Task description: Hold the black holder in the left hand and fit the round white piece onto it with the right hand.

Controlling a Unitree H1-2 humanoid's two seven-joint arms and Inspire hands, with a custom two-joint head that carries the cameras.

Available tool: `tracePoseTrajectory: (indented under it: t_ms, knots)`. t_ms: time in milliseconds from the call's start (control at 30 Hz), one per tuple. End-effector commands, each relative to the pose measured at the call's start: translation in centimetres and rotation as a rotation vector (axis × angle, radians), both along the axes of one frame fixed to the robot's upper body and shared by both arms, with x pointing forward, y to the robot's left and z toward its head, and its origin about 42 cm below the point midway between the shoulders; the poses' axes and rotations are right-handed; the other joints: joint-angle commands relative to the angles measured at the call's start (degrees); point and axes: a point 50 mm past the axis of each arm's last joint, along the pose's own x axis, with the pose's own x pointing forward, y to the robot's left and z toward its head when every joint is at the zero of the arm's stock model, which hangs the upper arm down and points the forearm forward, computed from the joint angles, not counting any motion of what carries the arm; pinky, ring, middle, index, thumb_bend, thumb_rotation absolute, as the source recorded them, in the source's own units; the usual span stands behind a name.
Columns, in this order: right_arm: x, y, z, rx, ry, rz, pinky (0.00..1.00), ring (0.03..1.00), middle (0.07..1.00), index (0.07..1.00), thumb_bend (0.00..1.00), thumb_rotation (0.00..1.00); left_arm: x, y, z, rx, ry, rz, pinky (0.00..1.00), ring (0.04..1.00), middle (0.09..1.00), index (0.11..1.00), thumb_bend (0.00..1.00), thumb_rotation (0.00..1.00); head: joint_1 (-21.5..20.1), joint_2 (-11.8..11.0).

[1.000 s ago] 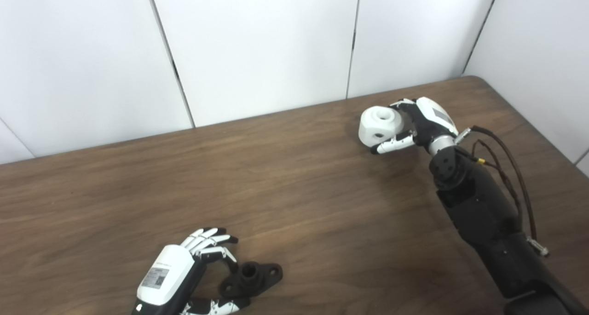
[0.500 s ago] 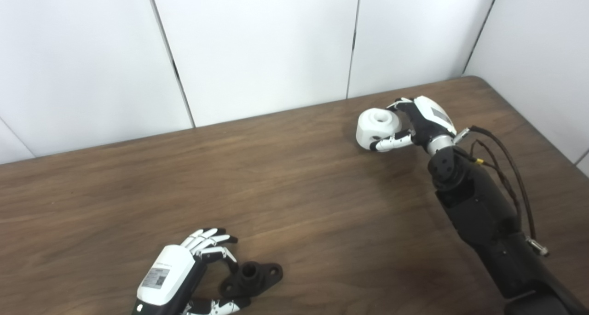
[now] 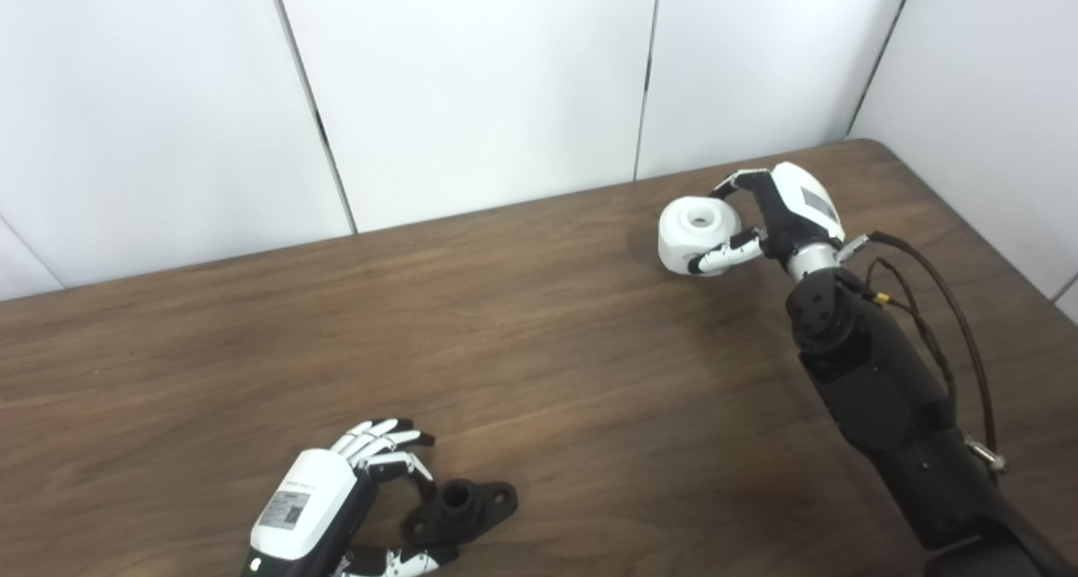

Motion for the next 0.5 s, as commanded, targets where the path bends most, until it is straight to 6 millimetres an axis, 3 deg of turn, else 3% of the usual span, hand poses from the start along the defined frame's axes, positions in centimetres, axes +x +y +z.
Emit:
tracePoseTrajectory:
  t_ms: [0, 467]
  knots:
    - [0.6, -0.1, 2.5, -0.02, -0.106, 0.018, 0.86, 0.915, 0.83, 0.489, 0.51, 0.14, -0.6, 0.7, -1.1, 0.084, 0.042, 0.011, 0.9, 0.878, 0.801, 0.486, 0.52, 0.06, -0.01, -0.03]
    - [-1.5, 1.8, 2.8, -0.016, -0.162, 0.122, 0.87, 0.909, 0.817, 0.486, 0.51, 0.14, -0.5, 0.3, -1.3, 0.076, 0.043, 0.017, 0.9, 0.877, 0.803, 0.486, 0.52, 0.05, 2.12, -0.08]
